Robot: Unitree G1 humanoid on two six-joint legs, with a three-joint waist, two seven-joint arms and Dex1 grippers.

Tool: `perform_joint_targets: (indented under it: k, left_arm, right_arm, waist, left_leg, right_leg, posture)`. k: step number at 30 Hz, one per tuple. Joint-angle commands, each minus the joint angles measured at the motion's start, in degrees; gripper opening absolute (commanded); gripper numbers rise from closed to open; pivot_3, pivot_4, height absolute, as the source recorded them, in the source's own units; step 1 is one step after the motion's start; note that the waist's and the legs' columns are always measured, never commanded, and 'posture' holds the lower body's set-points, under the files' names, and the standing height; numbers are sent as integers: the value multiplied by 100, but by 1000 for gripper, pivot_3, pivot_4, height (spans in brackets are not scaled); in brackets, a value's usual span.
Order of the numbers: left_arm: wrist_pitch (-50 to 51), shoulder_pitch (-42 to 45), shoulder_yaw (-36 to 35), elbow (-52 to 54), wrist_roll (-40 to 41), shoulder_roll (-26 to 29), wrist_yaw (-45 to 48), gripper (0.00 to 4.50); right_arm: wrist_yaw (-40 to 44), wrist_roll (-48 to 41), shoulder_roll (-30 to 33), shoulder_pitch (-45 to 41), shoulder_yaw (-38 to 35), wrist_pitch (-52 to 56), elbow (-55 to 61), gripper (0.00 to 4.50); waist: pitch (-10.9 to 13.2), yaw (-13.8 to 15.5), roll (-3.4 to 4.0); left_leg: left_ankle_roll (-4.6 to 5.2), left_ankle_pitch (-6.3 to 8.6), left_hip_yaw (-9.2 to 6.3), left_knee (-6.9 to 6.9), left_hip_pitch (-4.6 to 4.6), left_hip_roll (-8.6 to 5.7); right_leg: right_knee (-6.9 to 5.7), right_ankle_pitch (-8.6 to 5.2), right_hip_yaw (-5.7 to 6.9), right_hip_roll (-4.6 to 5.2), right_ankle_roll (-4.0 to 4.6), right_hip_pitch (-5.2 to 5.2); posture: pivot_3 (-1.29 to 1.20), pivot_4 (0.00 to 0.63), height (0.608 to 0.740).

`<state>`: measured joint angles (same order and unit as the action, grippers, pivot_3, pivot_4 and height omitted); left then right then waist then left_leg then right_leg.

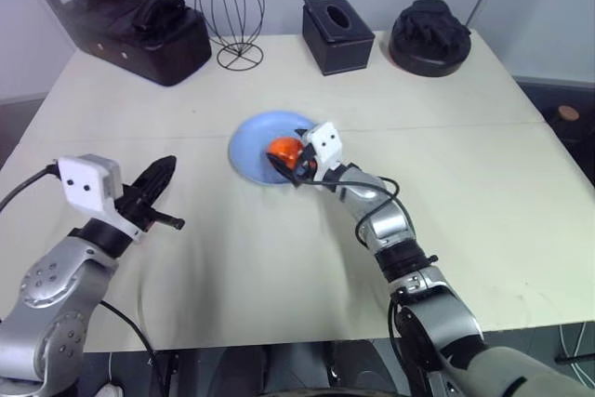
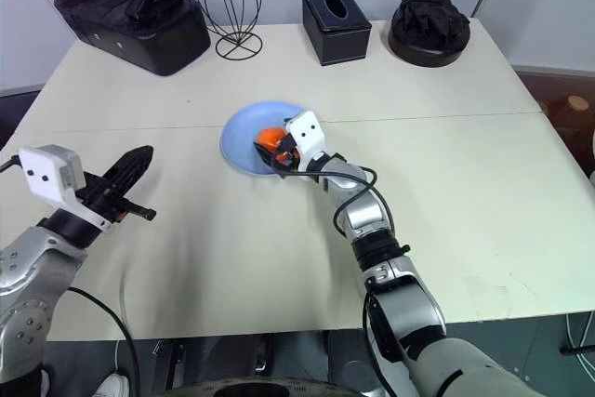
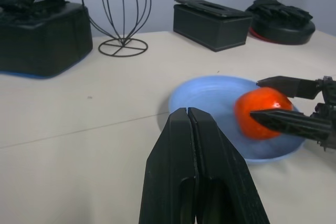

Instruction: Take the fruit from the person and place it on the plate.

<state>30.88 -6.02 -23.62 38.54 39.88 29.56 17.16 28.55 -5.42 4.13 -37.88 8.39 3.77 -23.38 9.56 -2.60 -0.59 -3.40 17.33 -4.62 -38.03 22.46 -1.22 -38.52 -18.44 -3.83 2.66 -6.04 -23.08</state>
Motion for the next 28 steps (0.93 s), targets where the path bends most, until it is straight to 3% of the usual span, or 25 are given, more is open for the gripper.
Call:
perform_joint_targets:
  k: [1, 5, 8, 14, 19, 28]
  left_arm:
    - [-130, 13, -19, 210, -22, 8, 31, 0]
    - [-129, -34, 42, 226, -21, -16, 62, 0]
    - [-94, -83, 20, 271, 20, 24, 117, 0]
    - [-18, -163, -164, 373, 125, 210, 242, 0]
    - [-34, -114, -163, 311, 141, 322, 288, 0]
    - [-55, -91, -135, 312, 106, 331, 304, 0]
  right_arm:
    - [151, -358, 280, 110, -237, 656, 1356, 4482]
    - [517, -1055, 1084, 501, -532, 2101, 3282, 4482]
    - [1031, -1553, 2171, 1087, -930, 2970, 4467, 4482]
    - [1668, -2154, 3598, 1853, -1647, 3661, 5244, 4482]
    - [1708, -2171, 3879, 2034, -1741, 3550, 5139, 4482]
    - [1700, -2217, 3849, 2032, -1692, 3474, 5094, 4482]
  waist:
    - [1, 17, 1]
    - [0, 37, 0]
    - [0, 82, 0]
    - [1, 23, 1]
    - [2, 22, -1]
    - [2, 60, -1]
  left_leg:
    - [0, 0, 0, 0, 0, 0]
    - [9, 5, -2, 0, 3, -2]
    - [36, 20, -7, 0, 3, -2]
    - [44, 25, -7, 1, -9, 4]
    - [46, 26, -5, 0, -11, 3]
    - [46, 26, -4, -2, -11, 2]
  right_leg:
    - [0, 0, 0, 0, 0, 0]
    - [6, 0, 1, 5, 0, 4]
    - [13, 0, 3, 7, 0, 10]
    - [23, 0, 2, 2, 0, 28]
    - [25, 0, 3, 1, 0, 32]
    - [26, -1, 4, 2, 0, 34]
  posture:
    - [0, 150, 740]
    - [0, 150, 740]
    - [0, 150, 740]
    - [0, 150, 740]
    - [0, 150, 740]
    - [0, 150, 740]
